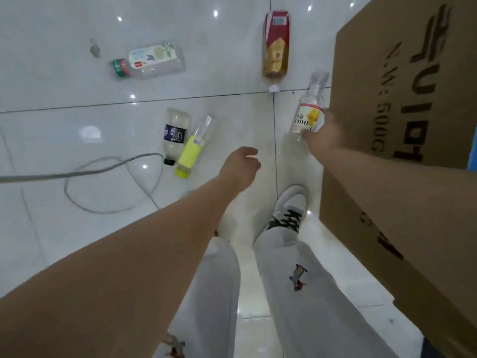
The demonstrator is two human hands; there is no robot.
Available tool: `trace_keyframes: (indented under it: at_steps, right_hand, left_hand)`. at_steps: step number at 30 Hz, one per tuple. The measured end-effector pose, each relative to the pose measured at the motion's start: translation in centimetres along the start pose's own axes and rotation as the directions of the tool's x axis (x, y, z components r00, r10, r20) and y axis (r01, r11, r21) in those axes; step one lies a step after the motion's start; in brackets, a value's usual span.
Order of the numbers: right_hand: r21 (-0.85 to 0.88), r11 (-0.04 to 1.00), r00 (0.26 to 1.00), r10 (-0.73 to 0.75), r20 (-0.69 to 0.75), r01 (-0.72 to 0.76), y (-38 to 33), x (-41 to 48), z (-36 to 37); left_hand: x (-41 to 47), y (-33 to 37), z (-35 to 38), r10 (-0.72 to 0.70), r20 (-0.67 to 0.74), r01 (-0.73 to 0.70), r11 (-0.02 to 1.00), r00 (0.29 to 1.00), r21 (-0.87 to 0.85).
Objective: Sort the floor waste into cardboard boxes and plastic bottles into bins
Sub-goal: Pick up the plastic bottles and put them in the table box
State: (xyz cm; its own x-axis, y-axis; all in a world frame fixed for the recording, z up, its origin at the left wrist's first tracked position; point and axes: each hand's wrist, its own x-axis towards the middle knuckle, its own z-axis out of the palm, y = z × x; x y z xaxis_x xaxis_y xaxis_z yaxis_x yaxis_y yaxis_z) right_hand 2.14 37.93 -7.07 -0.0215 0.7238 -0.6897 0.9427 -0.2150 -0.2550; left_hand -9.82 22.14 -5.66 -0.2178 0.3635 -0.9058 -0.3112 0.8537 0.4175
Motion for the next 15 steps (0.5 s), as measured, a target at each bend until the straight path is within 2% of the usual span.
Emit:
trace_keyframes:
  at_steps: [4, 8, 15]
  right_hand:
    - [-0.005, 0.997, 0.996, 0.076, -0.057, -0.076, 0.4, 5.5, 2.8]
    - [0.064, 0.986, 0.981, 0.163, -0.108, -0.157, 0.0, 9.3, 5.2]
    - [0.155, 0.957, 0.955, 0.267, -0.130, -0.246, 0.8, 12.1, 7.1]
  left_hand:
    - [6.6, 2.1, 1.0, 0.030, 0.025, -0.030, 0.999, 0.999, 0.020]
    - [10.8, 2.6, 0.9, 0.053, 0.024, -0.053, 0.998, 0.998, 0.034]
    - [10.9, -1.7, 0.3, 0.037, 0.038, -0.040, 0.995, 0.999, 0.089]
